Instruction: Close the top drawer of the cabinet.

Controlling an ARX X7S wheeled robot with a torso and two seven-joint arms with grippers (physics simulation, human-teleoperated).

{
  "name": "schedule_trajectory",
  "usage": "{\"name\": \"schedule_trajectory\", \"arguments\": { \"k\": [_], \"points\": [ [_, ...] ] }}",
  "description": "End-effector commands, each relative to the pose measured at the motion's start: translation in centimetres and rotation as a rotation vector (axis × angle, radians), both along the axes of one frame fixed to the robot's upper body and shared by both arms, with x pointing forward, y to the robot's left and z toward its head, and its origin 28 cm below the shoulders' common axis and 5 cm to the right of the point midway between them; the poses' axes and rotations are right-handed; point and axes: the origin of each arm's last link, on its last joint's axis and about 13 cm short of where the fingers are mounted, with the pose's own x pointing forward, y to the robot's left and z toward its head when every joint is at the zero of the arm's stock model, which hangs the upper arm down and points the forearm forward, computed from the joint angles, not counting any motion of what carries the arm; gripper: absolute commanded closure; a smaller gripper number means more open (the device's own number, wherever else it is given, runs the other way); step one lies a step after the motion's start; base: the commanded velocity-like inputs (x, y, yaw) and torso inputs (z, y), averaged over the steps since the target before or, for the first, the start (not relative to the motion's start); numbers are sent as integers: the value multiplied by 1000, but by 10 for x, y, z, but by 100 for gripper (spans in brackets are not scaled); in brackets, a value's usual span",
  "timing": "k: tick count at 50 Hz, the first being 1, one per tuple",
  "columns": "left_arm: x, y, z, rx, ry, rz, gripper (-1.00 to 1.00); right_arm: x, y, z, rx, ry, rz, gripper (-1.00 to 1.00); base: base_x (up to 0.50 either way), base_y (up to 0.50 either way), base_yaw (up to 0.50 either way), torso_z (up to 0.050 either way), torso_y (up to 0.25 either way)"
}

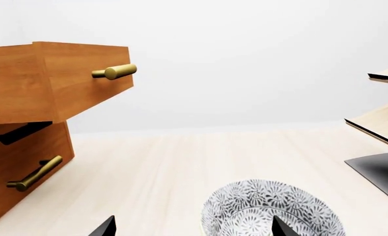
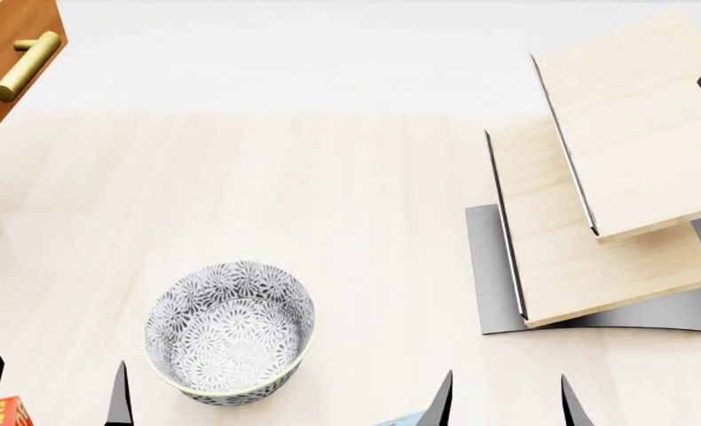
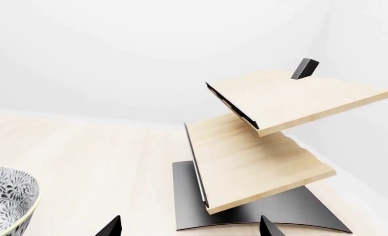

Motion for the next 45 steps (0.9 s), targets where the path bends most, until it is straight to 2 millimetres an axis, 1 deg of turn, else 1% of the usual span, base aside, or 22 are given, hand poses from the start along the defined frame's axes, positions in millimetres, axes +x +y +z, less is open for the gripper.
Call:
{"name": "schedule_trajectory", "arguments": {
  "k": [1,44,45],
  "points": [
    [1,0,0,0,2,-1,-100,1,0,0,3,4,-4,-100,223,0,0,0,0],
    [2,0,-3,-6,10,-4,-100,0,0,-1,5,5,-5,-100,492,-28,0,0,0],
    [2,0,-4,-4,10,-4,-100,0,0,-1,3,2,-2,-100,0,0,0,0,0]
  ]
}}
